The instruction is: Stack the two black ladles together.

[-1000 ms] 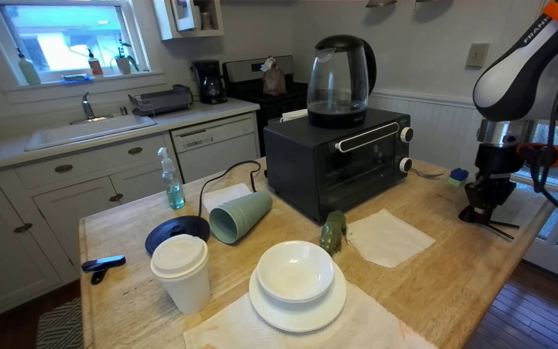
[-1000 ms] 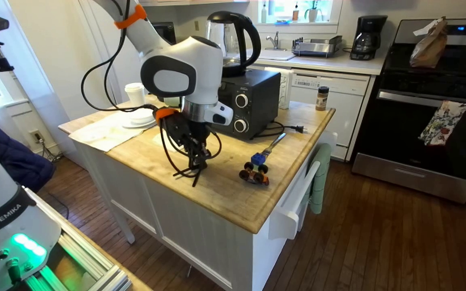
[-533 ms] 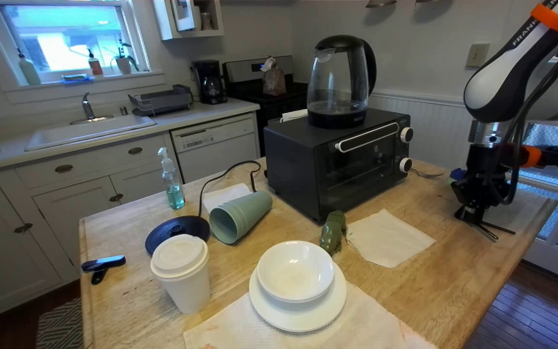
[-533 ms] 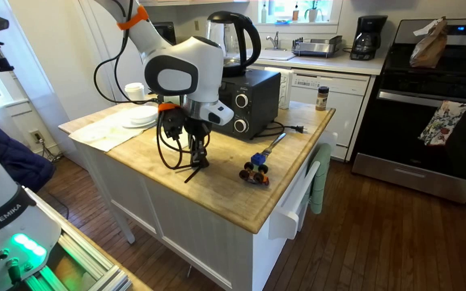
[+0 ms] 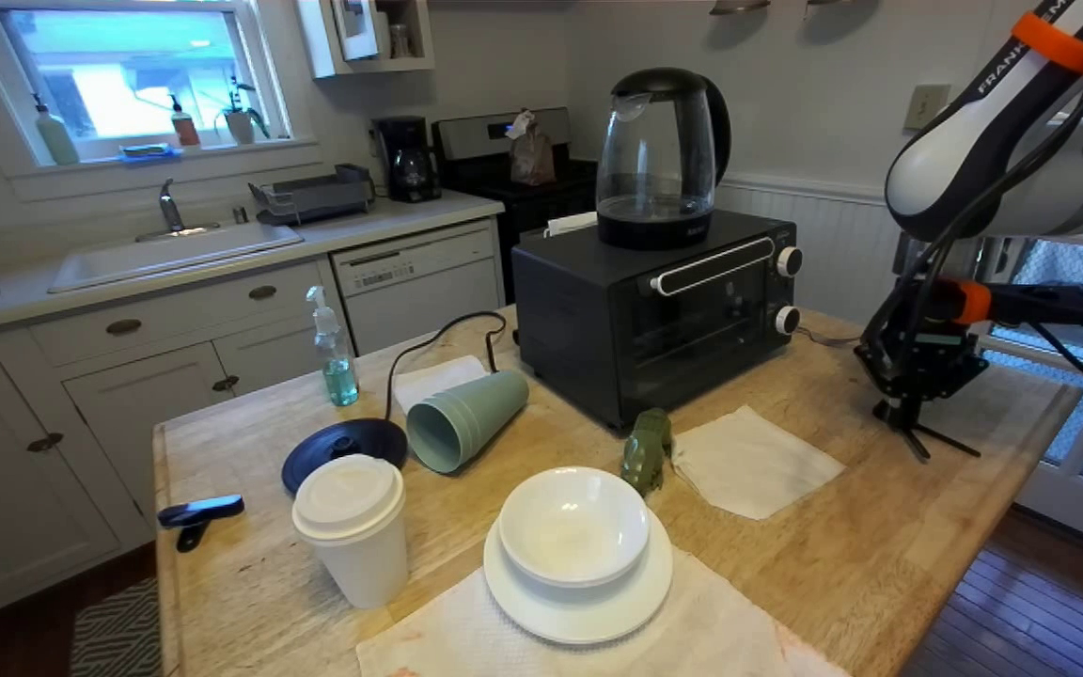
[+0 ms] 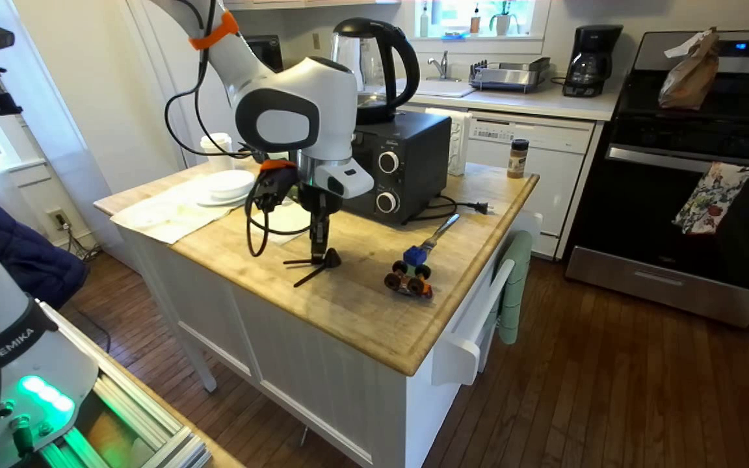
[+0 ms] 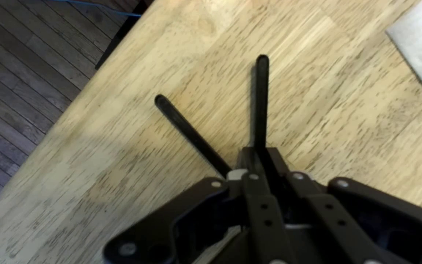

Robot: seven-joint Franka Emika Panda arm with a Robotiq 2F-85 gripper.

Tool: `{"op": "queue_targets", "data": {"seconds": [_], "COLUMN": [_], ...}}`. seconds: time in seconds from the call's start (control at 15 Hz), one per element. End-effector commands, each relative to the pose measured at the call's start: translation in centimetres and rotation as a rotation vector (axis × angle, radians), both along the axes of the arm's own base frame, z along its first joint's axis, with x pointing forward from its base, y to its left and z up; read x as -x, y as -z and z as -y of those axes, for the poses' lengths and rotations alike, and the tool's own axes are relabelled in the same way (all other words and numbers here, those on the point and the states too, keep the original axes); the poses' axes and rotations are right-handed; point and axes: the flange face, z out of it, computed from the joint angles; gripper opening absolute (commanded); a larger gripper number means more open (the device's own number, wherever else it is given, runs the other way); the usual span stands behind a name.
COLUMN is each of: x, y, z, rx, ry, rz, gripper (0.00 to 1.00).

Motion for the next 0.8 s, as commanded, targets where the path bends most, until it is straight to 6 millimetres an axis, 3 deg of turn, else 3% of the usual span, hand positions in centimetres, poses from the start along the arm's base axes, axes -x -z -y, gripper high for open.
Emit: {"op": "queue_targets", "data": {"seconds": [0.0,0.73], "x": [-0.2,0.2], "y": [0.2,-1.1], "z": [0.6,2.0], "rx": [-0.002,-0.049], "ry": [-0.05,-0.451], "rz": [0.022,0.131], "gripper": [0.02,0.02]}}
